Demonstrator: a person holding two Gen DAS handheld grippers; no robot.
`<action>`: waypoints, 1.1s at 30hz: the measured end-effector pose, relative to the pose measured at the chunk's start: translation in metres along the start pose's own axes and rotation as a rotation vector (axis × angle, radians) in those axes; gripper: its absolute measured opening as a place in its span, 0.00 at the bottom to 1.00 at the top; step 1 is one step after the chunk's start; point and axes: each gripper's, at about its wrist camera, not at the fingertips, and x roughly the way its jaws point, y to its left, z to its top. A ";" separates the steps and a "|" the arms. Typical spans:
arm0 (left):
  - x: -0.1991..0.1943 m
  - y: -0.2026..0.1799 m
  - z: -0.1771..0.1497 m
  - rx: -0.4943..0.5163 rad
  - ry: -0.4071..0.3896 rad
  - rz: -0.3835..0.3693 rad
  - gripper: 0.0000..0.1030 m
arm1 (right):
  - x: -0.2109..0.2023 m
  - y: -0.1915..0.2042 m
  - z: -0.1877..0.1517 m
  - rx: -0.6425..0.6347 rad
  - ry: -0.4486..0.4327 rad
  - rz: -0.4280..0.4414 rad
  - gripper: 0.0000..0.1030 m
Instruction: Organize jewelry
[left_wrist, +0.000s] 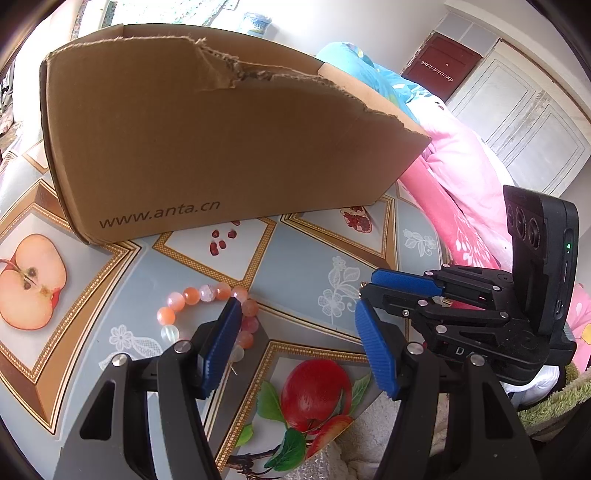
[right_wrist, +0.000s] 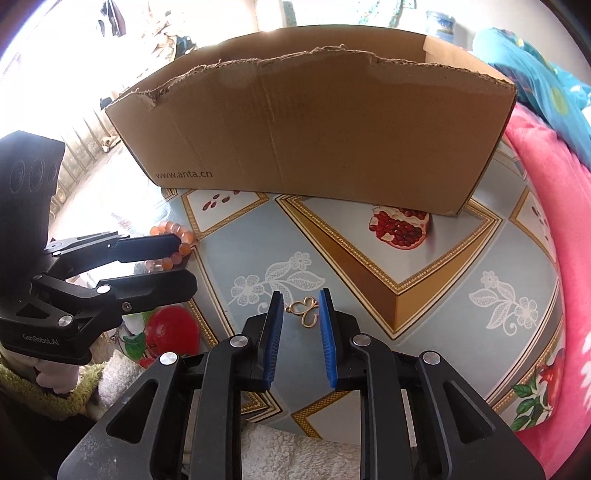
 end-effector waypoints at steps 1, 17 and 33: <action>0.000 0.000 0.000 0.000 0.000 0.000 0.60 | 0.001 0.002 -0.001 -0.023 -0.006 -0.011 0.20; -0.001 0.000 -0.001 0.000 -0.004 0.004 0.60 | -0.002 0.010 0.002 -0.037 -0.019 -0.033 0.07; 0.000 -0.001 -0.002 -0.003 -0.007 0.006 0.60 | -0.001 0.015 -0.004 -0.012 -0.038 -0.103 0.31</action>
